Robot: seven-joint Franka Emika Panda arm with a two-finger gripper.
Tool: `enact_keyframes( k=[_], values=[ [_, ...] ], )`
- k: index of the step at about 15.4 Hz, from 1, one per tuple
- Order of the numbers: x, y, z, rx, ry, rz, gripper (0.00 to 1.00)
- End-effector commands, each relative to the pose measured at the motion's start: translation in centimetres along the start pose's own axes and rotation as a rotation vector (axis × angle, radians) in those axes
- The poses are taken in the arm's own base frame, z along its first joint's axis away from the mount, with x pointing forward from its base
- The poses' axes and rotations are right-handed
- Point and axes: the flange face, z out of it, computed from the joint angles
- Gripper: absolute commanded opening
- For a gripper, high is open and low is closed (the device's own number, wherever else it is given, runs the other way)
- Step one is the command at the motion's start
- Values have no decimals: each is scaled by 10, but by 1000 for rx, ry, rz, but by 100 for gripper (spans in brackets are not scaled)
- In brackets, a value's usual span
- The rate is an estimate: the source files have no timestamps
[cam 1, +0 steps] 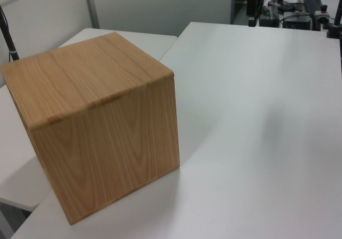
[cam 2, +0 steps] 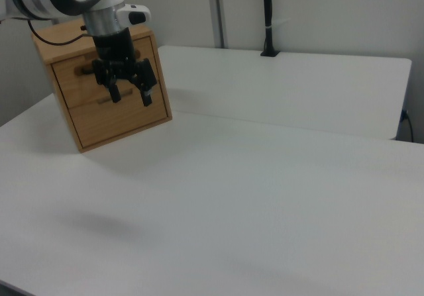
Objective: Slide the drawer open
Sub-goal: 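Move the gripper toward the black bar handle of the wooden drawer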
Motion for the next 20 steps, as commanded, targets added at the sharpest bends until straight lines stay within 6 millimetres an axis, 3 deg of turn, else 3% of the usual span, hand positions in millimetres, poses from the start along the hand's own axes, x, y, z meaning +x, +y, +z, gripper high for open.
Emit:
enact_keyframes(
  k=[1,16,20],
  values=[
    [-9,-1,-1,-12,-32,-2,100],
    [-10,-1,-7,-30,-60,19,100],
    [13,-23,8,-10,-63,0,100]
  ],
)
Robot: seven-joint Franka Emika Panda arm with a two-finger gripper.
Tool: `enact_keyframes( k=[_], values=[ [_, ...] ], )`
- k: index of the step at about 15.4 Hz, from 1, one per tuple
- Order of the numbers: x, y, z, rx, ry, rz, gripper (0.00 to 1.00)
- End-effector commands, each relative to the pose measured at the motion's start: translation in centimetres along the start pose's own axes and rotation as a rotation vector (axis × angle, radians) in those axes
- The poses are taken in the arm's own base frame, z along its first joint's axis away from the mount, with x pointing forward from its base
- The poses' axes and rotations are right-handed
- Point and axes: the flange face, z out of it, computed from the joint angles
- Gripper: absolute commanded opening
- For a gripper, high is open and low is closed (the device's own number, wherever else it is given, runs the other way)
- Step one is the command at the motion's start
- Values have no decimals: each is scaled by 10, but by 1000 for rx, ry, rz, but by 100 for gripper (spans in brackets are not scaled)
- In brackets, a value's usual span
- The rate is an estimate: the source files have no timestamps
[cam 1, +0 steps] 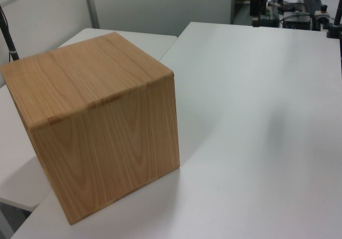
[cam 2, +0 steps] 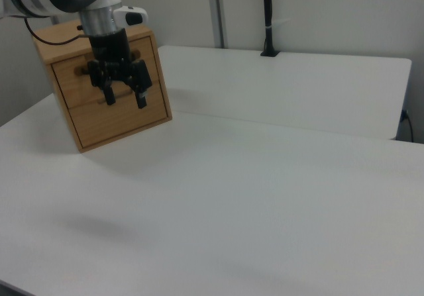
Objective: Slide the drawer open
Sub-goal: 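Move the gripper toward the black bar handle of the wooden drawer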
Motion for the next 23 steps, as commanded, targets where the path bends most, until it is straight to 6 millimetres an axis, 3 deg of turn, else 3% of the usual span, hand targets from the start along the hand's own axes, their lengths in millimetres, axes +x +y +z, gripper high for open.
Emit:
enact_keyframes(
  k=[1,5,8,11,16,23],
  values=[
    [29,-19,10,25,-4,45,100],
    [68,-36,7,185,146,305,100],
    [99,-73,22,323,219,428,100],
    [118,-89,28,463,273,528,100],
    [130,-142,36,633,285,548,100],
    [146,-184,45,755,378,666,100]
  ],
)
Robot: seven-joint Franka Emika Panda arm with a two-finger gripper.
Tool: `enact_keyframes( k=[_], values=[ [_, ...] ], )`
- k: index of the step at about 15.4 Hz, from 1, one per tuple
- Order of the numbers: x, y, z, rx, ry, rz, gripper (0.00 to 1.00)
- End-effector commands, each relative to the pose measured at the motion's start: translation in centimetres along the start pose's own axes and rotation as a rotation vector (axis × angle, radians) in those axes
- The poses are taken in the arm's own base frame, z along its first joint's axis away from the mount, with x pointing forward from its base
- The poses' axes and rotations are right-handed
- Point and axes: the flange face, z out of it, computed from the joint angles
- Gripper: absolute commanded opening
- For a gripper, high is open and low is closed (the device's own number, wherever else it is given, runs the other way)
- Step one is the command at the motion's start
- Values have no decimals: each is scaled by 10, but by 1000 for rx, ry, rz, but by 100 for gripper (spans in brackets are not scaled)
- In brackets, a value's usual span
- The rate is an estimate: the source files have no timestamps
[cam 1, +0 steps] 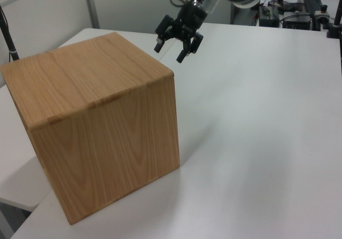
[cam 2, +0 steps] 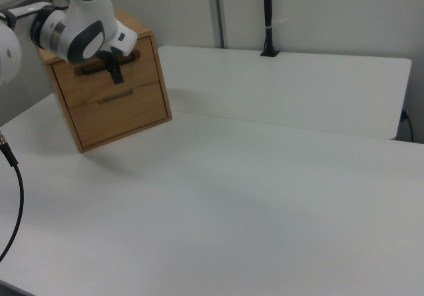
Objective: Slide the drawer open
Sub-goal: 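Lower the open gripper onto the black handle bar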
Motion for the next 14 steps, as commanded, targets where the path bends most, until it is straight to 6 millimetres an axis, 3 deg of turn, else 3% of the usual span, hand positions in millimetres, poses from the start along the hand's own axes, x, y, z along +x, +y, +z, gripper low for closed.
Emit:
enact_keyframes(
  k=[1,2,5,11,14],
  values=[
    [-4,-14,12,68,44,39,100],
    [-7,-17,16,78,51,44,98],
    [-15,-24,19,101,70,36,67],
    [-28,-31,30,108,72,5,38],
    [-30,-31,32,104,72,-2,33]
  ],
)
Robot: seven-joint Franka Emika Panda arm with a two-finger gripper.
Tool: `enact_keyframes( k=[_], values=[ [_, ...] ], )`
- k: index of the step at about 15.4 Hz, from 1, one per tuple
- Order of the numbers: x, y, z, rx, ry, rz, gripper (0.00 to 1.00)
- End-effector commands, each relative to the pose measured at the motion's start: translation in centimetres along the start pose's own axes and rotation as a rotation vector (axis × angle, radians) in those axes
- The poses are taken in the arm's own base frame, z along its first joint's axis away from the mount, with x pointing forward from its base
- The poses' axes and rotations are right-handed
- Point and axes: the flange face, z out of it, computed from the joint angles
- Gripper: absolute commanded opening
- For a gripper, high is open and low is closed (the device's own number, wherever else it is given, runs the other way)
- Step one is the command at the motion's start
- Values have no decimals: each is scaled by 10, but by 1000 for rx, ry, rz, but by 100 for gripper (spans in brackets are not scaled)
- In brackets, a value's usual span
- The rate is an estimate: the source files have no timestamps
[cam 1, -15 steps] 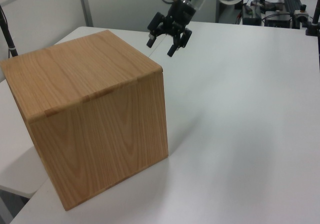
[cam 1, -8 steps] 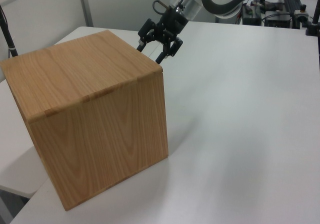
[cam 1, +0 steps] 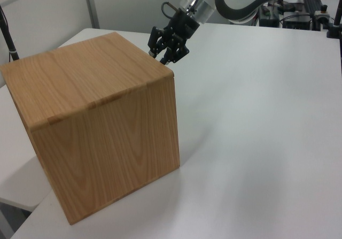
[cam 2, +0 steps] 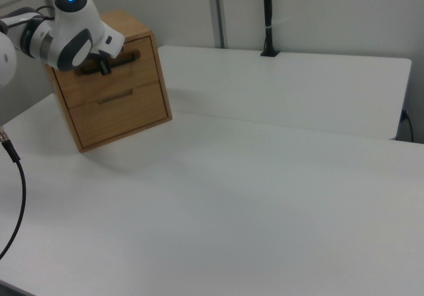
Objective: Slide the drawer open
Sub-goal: 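Lower the open gripper onto the black handle bar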
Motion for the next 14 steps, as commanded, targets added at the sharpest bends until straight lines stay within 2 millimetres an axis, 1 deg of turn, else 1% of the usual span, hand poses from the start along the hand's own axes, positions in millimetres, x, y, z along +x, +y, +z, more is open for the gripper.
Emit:
enact_keyframes(
  k=[1,2,3,7,9,12,14],
  values=[
    [-3,-4,7,19,9,-6,30],
    [-4,-4,7,17,8,-17,22],
    [-3,-3,8,16,9,-23,20],
    [4,0,1,16,20,-22,21],
    [16,6,-5,15,34,-30,21],
    [18,7,-5,11,34,-68,20],
    [13,12,1,-3,21,-120,20]
  ],
)
